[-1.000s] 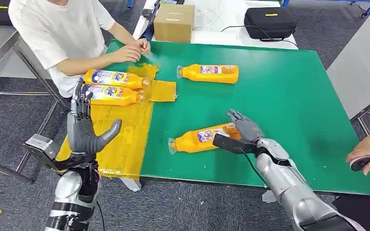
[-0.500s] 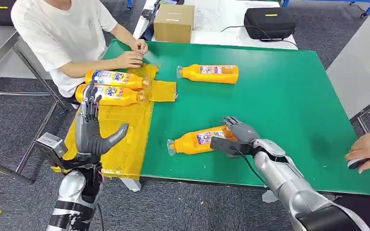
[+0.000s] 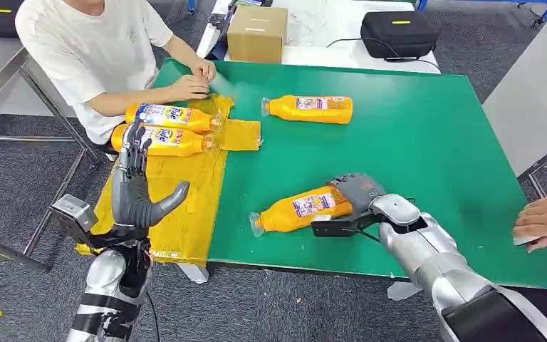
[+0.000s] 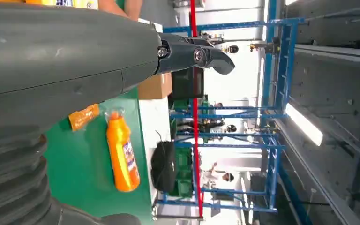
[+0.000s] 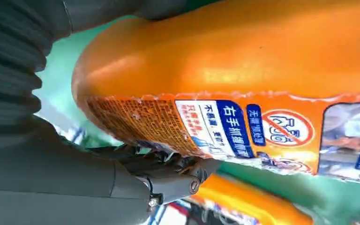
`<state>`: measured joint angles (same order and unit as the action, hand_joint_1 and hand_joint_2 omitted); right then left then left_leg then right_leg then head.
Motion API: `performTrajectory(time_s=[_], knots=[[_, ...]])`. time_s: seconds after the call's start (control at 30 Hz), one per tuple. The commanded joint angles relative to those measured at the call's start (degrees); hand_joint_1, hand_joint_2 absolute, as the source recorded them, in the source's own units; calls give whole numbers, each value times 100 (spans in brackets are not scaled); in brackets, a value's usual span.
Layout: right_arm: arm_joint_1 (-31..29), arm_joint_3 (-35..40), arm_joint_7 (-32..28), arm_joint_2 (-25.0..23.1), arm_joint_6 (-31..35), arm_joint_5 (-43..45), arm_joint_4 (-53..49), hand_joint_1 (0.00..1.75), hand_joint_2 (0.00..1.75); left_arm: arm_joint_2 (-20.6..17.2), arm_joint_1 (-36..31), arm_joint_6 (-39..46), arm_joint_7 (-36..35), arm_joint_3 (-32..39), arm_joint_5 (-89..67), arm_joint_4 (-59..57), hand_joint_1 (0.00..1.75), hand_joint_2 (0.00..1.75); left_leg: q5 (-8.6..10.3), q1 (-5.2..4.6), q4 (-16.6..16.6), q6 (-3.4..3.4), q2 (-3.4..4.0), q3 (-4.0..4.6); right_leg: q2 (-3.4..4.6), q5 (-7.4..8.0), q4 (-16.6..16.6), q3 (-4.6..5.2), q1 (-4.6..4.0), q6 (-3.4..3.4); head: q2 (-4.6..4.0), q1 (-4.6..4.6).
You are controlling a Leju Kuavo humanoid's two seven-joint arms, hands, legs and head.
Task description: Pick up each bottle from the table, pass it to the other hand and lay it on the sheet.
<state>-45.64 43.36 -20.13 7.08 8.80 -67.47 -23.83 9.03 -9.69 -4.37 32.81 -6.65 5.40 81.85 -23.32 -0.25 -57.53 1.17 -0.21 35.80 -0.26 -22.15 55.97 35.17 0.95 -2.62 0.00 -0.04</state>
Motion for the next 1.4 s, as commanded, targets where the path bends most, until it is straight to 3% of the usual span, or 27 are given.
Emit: performTrajectory(time_s=[0.03,0.1,0.2,0.27,0.3,0.37,0.47,0.53,0.6,0.7,0.9,1.03,1.17,1.3,1.37,1.4], knots=[[-269,619,-31,134,74,76,335,175,175,-148,-168,-21,-19,-14,26,-174,0,175,-6,2,0,-5,-3,-10,-3,-7,0,-12,-2,6,0,0],[-257,637,-59,154,127,66,320,175,175,-142,-165,-21,-20,-15,26,-170,0,175,-13,4,-3,-8,1,-20,1,-13,3,-21,-4,10,0,0],[138,73,-615,254,562,740,-38,175,175,-69,-124,145,4,21,-36,-97,0,175,-10,4,-1,-8,-3,-18,-3,-11,1,-20,-4,10,0,0],[724,-492,-935,273,1061,1315,-537,175,175,34,15,278,-106,121,115,95,0,175,-11,7,1,-8,-10,-22,-10,-13,-4,-28,-8,11,0,0],[1270,-1159,-1283,195,1097,2043,-1189,175,175,104,122,385,-159,180,201,222,0,175,-8,11,6,-7,-14,-22,-14,-10,-14,-31,-11,9,0,0],[2242,-1747,-1284,93,1279,2306,-2608,175,175,173,343,515,-216,186,342,454,0,175,-14,14,8,-9,-15,-30,-14,-15,-15,-39,-15,11,0,4],[2335,-1754,-1103,97,1147,2200,-2910,175,175,164,366,536,-216,157,352,470,0,175,-28,16,8,-12,-4,-41,-2,-25,-13,-49,-18,16,0,2],[2597,-2194,-1334,-81,1296,2481,-3277,175,175,228,453,654,-214,192,443,532,0,175,-24,7,1,-10,1,-9,4,-16,3,-13,-10,11,0,-7],[3319,-2832,-1603,-487,1436,3012,-4357,175,175,330,815,904,-92,168,511,796,0,175,-42,14,-7,-17,7,-30,9,-31,9,-31,-18,20,0,-2],[3989,-3134,-1624,-828,1324,3472,-5232,175,175,328,1335,1111,96,-12,417,1138,0,175,-38,18,4,-15,2,-21,7,-33,-5,-25,-19,9,0,0],[4035,-3387,-1904,-1006,1018,4112,-5139,175,175,298,1477,1261,199,-3,358,1225,0,175,-42,16,0,-18,-10,-16,-7,-42,2,-21,-17,6,0,-2],[4185,-3513,-1987,-1264,239,5168,-5625,175,175,270,1734,1364,389,-83,-37,1450,0,175,-37,12,1,-14,-2,-7,3,-38,0,-10,-12,5,0,0],[4175,-3387,-1949,-1493,-461,5566,-5611,175,175,67,1843,1027,459,-497,-841,1187,0,175,-34,10,7,-14,3,-5,5,-33,-1,-4,-9,6,0,0],[4152,-3364,-1946,-1566,-459,5567,-5571,175,175,125,1861,1044,500,-550,-914,1108,0,175,-41,12,8,-17,3,-23,5,-40,-4,-22,-12,10,0,0],[4054,-3142,-1581,-1515,-1153,5694,-5361,175,175,60,1814,969,505,-732,-1300,986,0,175,-42,13,8,-17,4,-27,4,-41,-5,-26,-14,10,0,0],[3926,-2794,-1082,-1403,-1125,5122,-5086,175,175,71,1820,1004,567,-800,-1506,893,0,175,-34,10,10,-14,0,-14,0,-35,-5,-13,-10,6,0,0]])
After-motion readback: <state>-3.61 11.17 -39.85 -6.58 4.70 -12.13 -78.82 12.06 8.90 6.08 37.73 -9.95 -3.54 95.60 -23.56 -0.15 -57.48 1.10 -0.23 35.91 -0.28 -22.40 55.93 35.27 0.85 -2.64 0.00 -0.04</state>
